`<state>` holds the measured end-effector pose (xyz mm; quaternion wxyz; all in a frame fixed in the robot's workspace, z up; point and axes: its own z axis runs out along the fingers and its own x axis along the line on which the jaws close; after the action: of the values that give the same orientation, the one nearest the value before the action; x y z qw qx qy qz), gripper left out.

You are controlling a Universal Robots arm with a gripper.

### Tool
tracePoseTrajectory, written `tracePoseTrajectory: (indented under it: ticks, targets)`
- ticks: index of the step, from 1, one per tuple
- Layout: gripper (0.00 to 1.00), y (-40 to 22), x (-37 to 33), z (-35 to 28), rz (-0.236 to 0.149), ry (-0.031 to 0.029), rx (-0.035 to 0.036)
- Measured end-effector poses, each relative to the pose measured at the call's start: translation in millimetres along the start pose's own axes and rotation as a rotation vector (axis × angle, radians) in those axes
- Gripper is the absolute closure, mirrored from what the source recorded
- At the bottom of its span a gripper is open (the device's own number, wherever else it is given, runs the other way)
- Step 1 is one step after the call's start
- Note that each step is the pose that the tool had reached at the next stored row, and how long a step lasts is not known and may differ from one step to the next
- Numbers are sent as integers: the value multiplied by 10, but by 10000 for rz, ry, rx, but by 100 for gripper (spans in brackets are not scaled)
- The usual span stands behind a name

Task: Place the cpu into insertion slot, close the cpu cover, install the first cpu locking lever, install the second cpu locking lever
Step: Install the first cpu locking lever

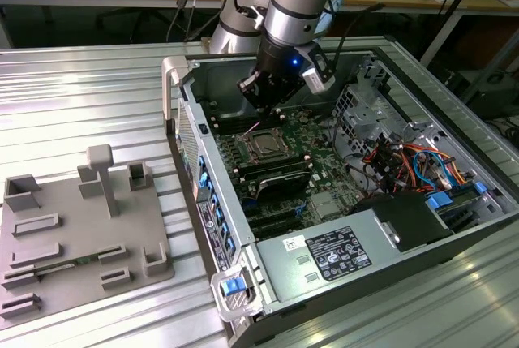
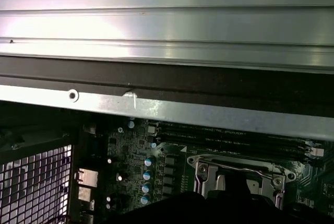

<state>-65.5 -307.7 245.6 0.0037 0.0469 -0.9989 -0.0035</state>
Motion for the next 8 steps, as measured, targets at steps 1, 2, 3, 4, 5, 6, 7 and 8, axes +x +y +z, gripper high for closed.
tracePoseTrajectory:
  ticks: [1, 2, 3, 4, 5, 6, 7, 8]
  targets:
    - [89, 1, -3, 17, -1, 0, 0]
    - [89, 1, -3, 30, -1, -1, -1]
    - [89, 1, -3, 30, -1, 1, 1]
    - [89, 1, -3, 30, -1, 1, 1]
    - [89, 1, -3, 31, -1, 1, 1]
    - [89, 1, -3, 32, -1, 0, 0]
    - [89, 4, -4, 33, -2, -2, -2]
    - [89, 12, -5, 34, -1, -2, -2]
